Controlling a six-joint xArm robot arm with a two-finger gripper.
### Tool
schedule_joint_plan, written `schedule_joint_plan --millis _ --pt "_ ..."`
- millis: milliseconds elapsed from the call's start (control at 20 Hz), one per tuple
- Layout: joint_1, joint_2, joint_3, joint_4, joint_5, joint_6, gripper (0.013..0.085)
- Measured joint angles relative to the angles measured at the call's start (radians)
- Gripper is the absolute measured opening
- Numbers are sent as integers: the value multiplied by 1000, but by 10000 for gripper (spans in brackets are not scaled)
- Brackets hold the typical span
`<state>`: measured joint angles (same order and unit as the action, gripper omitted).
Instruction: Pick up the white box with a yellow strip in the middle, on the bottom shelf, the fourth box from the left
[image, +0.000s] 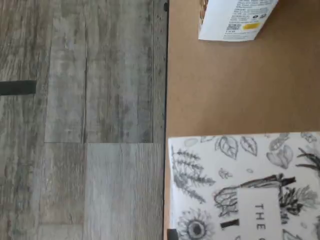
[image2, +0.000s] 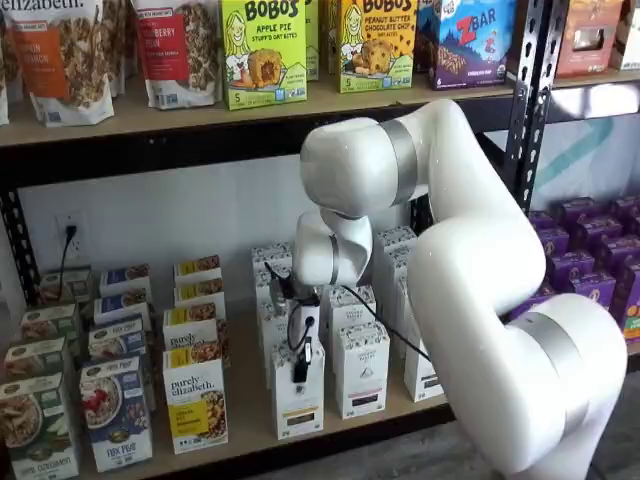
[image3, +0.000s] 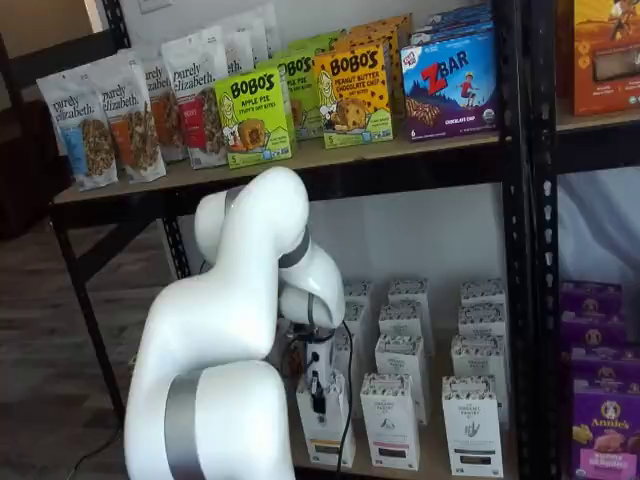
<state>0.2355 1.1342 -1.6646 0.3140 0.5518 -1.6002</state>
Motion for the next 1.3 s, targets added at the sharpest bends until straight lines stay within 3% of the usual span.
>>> schedule_joint_plan --millis 650,1300 --pt "6 -77 124 29 -39 -27 450" --pt "27 -250 409 90 -164 -80 450"
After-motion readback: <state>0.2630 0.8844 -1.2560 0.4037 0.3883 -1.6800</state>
